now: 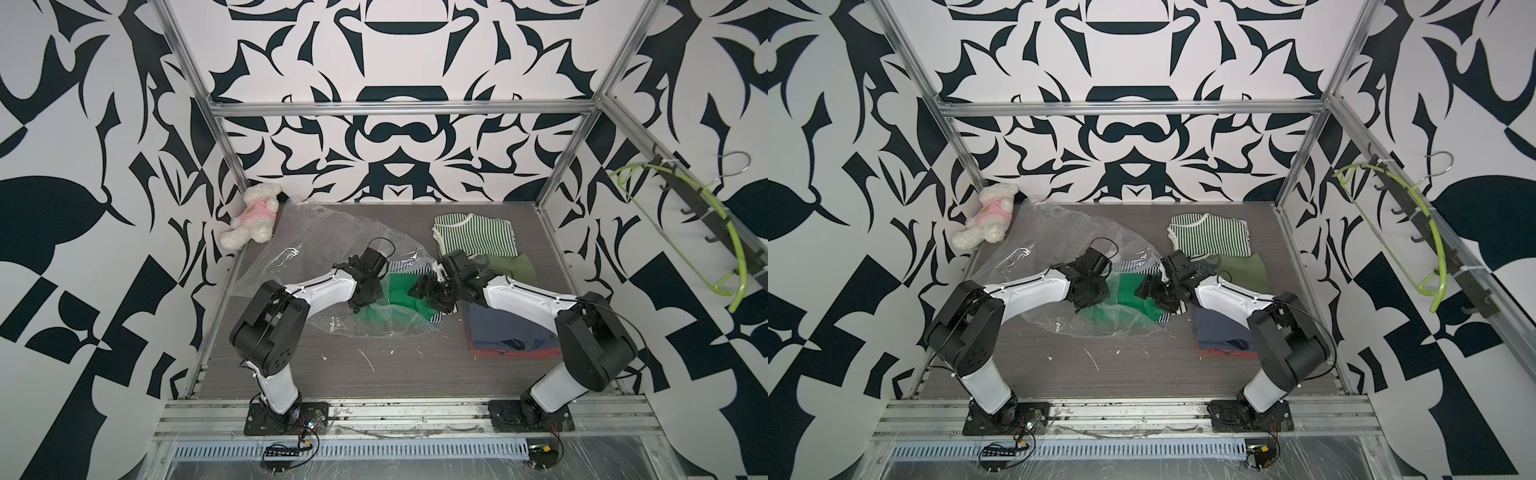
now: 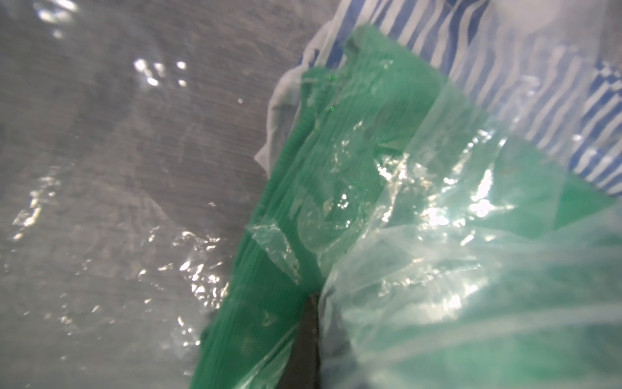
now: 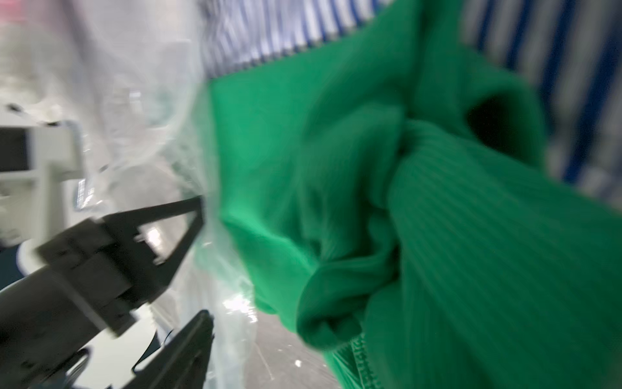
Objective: Take the tank top out of the vacuum bag
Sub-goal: Take out the tank top from the vacuum bag.
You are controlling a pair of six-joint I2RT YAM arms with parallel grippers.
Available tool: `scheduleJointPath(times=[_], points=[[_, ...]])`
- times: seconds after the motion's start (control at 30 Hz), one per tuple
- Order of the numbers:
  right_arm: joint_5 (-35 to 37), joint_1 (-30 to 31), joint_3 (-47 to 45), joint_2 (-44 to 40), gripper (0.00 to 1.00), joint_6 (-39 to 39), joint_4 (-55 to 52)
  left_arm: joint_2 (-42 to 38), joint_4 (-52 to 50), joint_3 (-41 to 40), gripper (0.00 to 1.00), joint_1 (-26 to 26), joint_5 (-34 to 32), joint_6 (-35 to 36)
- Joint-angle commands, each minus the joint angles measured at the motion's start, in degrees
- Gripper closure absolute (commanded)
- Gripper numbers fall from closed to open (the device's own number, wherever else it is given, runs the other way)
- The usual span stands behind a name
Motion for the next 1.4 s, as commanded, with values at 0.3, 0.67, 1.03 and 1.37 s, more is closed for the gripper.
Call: scheduleJointPath(times=[0.3, 0.67, 1.03, 1.37], points=[[1.31, -0.36, 6.83, 5.69, 0.11, -5.18, -4.37, 1.6, -0.52, -1.91, 1.0, 0.1, 0.01, -0.24], [3.24, 0.46, 8.72, 3.24, 1.0, -9.3, -7.4, -0.61, -1.69, -2.67, 1.0, 0.06, -2.2, -0.33], [11.59, 0.17, 12.02, -7.34, 1.0, -18.85, -13.84, -5.26, -5.58, -2.3, 1.0, 1.01, -8.89, 0.12], [12.37, -8.19, 13.36, -12.05, 1.0, -23.36, -19.55, -7.54, -6.66, -4.04, 1.0, 4.43, -9.45, 0.33]])
